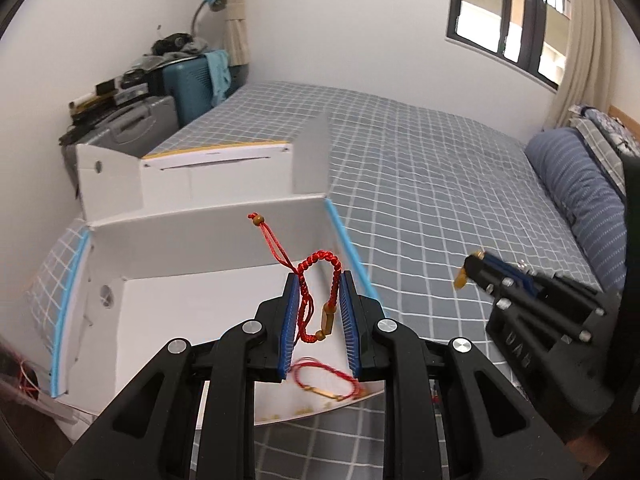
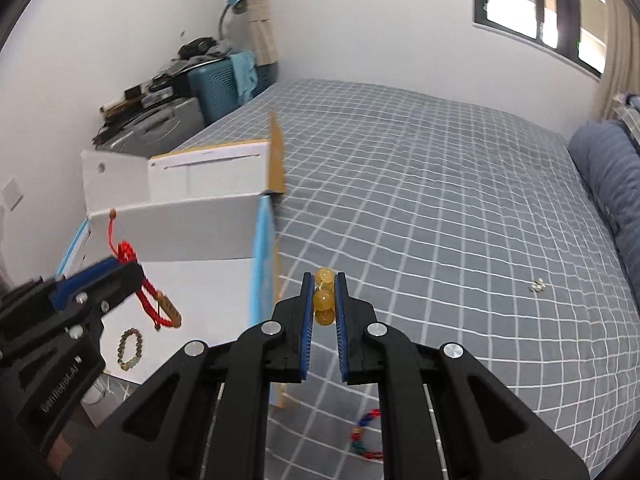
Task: Organize jewelry
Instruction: 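Lift and carry both held bracelets over the white box, then open right tool releasing amber bracelet into box while left tool releases red cord bracelet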
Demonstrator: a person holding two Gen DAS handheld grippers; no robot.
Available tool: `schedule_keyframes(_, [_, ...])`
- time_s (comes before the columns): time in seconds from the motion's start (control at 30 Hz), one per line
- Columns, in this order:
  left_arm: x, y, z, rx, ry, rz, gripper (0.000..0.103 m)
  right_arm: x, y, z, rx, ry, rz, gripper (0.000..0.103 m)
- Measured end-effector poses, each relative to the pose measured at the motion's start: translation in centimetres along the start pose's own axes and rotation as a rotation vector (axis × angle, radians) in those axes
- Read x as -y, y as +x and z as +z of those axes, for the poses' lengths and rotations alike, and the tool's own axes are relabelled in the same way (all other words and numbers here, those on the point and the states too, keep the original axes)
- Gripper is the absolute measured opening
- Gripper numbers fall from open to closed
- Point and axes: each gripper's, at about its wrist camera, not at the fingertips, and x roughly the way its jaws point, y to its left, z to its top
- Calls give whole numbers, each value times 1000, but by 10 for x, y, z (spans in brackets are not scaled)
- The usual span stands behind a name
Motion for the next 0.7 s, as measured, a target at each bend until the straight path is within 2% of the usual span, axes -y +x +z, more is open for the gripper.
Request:
schedule_keyframes(0.2, [-43,-9,-3,8,-50,48,20,-44,8,-4,-15,-46,31,10])
schedule_keyframes(0.43, [-91,0,-22,-37,-100,127,20,-96,27,-10,-53,-87,75,9])
schedule_keyframes(0.7, [-119,17,-42,-91,-111,166,20,-129,60,-26,-113,-110,88,10])
